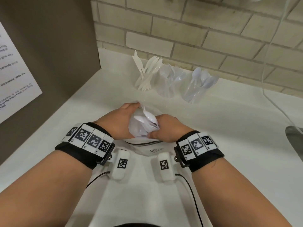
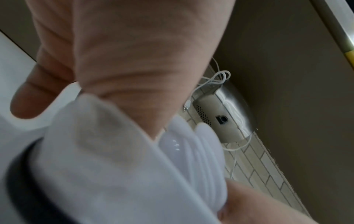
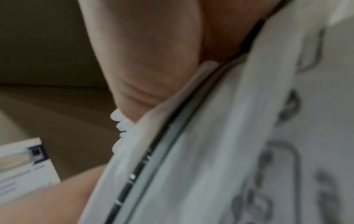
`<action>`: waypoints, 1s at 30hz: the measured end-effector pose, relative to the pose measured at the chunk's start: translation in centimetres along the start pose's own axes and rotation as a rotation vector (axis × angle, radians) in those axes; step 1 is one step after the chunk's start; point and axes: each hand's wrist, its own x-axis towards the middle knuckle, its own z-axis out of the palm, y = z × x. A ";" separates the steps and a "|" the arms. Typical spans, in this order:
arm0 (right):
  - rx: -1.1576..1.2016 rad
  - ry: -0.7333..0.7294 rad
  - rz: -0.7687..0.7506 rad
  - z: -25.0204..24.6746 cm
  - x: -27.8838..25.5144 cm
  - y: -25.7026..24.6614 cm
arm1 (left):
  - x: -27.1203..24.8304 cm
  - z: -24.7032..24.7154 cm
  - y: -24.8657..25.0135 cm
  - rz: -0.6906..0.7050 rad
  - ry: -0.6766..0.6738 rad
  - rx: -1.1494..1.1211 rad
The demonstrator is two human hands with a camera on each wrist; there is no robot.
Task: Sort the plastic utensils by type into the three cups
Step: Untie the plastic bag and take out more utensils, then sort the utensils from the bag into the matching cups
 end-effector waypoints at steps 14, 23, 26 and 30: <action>0.403 0.086 -0.127 -0.6 -1.9 1.8 | 0.9 -1.7 -0.5 -0.082 0.030 0.106; 1.240 0.507 -0.251 -3.6 -2.2 0.7 | 1.0 0.4 1.2 -0.048 -0.056 0.354; 1.554 0.516 -0.273 -5.9 -2.0 0.5 | 0.7 -1.1 1.5 -0.082 -0.143 0.350; 1.525 0.521 -0.244 -7.3 -1.3 -0.7 | 0.7 -3.8 4.1 -0.113 0.314 -0.357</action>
